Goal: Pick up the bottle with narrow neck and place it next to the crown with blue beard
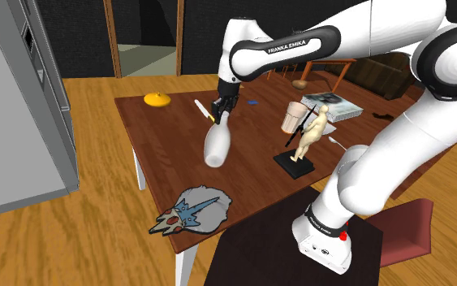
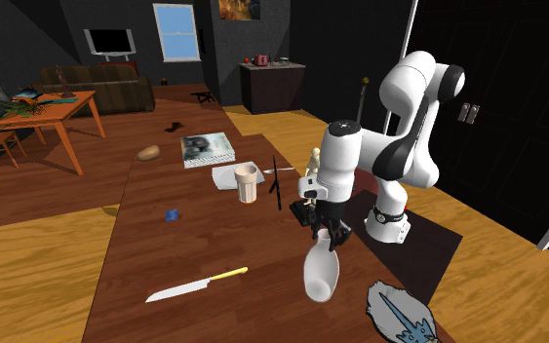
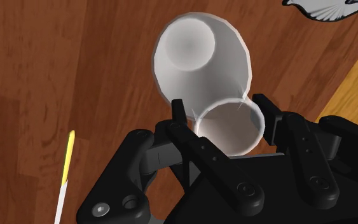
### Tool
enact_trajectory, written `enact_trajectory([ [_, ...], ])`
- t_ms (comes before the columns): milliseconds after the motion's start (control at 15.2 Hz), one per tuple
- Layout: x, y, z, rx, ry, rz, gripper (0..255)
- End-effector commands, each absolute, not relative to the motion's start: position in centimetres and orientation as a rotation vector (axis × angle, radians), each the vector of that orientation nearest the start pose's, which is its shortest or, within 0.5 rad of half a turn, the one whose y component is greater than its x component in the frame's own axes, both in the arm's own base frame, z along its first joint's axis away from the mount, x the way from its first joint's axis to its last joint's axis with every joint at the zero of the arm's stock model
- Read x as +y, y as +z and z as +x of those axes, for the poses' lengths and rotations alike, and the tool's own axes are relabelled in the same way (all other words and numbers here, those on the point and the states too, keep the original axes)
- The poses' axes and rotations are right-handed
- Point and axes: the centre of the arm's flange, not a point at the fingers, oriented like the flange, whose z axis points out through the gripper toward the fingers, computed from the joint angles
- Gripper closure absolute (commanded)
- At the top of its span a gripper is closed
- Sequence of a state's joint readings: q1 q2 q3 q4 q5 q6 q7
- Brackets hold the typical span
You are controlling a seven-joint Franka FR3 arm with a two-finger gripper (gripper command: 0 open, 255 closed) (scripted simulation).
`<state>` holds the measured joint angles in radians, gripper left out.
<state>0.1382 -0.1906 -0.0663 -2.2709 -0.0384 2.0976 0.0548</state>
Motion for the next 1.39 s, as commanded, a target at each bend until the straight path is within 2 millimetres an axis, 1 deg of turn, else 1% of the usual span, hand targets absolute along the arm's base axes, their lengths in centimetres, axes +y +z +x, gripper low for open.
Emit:
enact_trajectory([
  [0,3.2,43.8,48.6,-0.059,-0.03,-3.161,255],
  [198,3.2,43.8,48.6,-0.059,-0.03,-3.161,255],
  [264,3.2,43.8,48.6,-0.059,-0.03,-3.161,0],
  [594,3.2,43.8,48.6,-0.059,-0.03,-3.161,0],
  [792,3.3,47.7,48.5,-0.059,-0.03,-3.161,0],
  [858,3.3,48.8,48.5,-0.059,-0.03,-3.161,0],
  [1320,3.3,48.8,48.5,-0.059,-0.03,-3.161,0],
])
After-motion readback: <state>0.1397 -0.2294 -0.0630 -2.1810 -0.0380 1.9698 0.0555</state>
